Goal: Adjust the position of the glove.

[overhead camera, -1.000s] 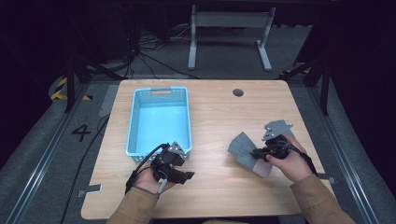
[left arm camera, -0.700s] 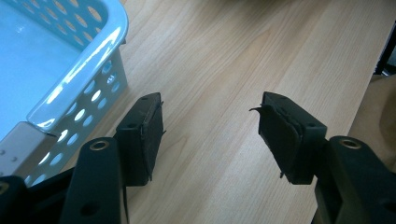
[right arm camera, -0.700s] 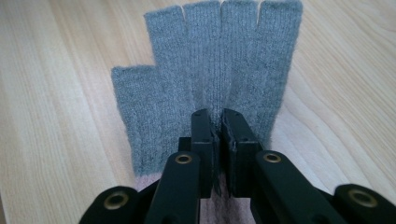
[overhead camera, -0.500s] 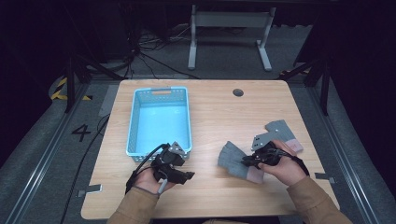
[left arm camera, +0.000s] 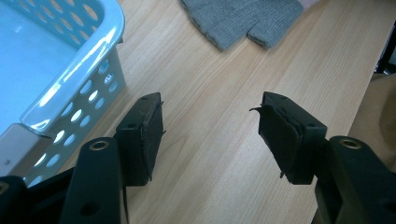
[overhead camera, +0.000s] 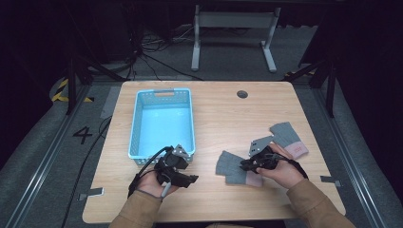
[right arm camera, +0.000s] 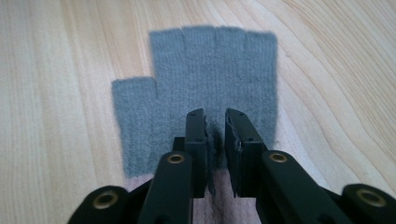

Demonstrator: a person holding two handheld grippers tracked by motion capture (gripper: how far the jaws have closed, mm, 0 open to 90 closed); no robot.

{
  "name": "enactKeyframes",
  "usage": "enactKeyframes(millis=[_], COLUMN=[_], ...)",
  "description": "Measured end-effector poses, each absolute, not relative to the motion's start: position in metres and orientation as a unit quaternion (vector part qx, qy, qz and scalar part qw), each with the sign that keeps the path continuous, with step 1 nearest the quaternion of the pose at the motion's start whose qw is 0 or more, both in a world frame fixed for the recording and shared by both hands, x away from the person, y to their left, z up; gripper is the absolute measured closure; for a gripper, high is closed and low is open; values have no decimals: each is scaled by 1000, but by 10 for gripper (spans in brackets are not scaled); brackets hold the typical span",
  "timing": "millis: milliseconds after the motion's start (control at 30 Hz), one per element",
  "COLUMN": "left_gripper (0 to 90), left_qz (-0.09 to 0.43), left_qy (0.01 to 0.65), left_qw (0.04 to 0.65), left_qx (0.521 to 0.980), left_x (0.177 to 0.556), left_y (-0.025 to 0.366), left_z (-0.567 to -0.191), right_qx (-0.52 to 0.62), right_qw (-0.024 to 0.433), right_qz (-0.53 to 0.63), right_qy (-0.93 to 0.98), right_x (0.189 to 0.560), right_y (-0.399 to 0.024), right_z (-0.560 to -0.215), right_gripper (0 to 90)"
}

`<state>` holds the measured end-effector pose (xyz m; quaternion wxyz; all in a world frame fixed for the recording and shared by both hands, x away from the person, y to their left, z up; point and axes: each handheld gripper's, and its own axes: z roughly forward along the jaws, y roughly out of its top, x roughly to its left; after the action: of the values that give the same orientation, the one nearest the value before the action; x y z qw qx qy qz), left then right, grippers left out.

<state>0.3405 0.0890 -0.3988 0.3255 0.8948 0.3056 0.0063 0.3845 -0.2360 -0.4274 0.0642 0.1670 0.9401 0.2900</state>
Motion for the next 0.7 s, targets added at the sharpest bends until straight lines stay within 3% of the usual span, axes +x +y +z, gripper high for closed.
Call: enactKeyframes(millis=[100,267,500,700], left_gripper=[406,407,408,408], left_qz=[3,2,-4,-7], left_qy=[304,294,281,273], left_qw=[327,327,332,335], left_qx=[895,898,900,902], left_x=[342,346,350,352], left_y=[86,81,69,64], left_z=[-398,-396,-393,-392], right_qx=[185,219,247,239], right_qw=[73,68,49,33], right_qz=[304,326,324,319], right_qy=[932,917,912,916], right_x=[382,376,363,355], right_y=[-240,-249,-263,-267], right_z=[-424,-418,-412,-410], right_gripper=[728,752,871,895])
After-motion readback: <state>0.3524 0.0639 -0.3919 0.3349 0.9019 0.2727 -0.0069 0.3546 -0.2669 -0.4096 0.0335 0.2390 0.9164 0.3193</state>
